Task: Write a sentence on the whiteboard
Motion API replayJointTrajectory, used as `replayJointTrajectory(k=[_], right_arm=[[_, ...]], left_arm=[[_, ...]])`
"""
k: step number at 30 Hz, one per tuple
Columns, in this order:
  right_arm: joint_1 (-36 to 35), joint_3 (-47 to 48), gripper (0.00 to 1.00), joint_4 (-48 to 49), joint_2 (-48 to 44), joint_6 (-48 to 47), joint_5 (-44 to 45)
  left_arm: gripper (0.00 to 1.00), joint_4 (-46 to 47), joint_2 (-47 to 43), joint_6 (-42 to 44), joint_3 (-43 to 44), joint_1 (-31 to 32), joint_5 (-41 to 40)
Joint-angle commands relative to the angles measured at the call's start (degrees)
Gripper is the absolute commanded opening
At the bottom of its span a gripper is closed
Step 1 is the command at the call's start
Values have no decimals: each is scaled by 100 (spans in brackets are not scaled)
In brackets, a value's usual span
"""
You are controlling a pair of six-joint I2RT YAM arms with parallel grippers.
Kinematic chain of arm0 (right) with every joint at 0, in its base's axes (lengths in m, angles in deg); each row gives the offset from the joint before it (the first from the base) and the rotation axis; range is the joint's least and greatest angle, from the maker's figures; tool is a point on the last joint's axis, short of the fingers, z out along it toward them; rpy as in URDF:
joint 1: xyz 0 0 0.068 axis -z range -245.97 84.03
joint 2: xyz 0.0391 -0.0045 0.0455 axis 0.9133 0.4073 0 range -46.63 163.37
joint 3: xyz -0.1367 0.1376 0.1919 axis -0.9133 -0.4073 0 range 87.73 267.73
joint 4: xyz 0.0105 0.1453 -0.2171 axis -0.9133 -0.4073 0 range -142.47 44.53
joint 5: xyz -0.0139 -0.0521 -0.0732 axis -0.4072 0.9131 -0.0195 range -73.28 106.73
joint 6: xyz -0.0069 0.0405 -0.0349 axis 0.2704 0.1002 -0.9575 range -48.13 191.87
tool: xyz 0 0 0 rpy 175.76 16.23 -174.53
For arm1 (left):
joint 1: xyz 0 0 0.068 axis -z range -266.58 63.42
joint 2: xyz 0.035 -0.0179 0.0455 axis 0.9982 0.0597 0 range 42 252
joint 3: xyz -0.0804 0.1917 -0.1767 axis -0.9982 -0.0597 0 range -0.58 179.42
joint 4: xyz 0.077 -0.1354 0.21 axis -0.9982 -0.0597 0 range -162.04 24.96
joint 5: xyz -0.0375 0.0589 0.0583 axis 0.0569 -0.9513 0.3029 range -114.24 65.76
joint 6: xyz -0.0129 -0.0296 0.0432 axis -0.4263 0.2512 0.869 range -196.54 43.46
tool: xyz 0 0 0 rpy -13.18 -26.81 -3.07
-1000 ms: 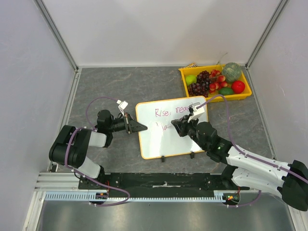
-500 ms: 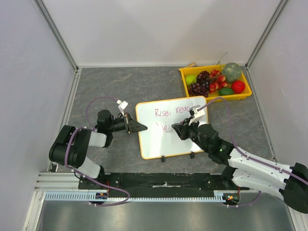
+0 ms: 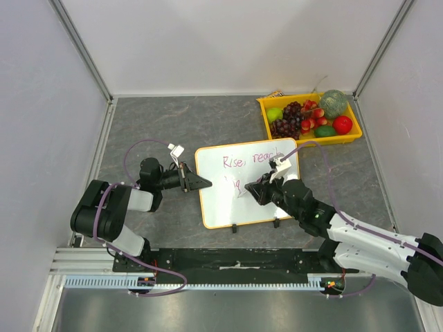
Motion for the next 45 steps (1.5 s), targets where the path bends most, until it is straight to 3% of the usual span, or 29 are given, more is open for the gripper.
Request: replayJointTrajectory(k=[1, 8, 18, 30, 45], right_arm=[[33, -147, 0, -202, 272, -40, 103], [42, 55, 0, 176, 396, 172, 130], [174, 495, 0, 72, -255, 84, -11], [1175, 803, 0, 247, 52, -48, -617], [1220, 838, 0, 607, 360, 31, -785]], left_arm=[[2, -399, 154, 620, -30, 137, -138], [2, -399, 154, 620, -30, 137, -129], [2, -399, 145, 620, -30, 146, -120], [2, -407, 145, 620, -30, 137, -120], [2, -407, 163, 620, -13, 146, -111]])
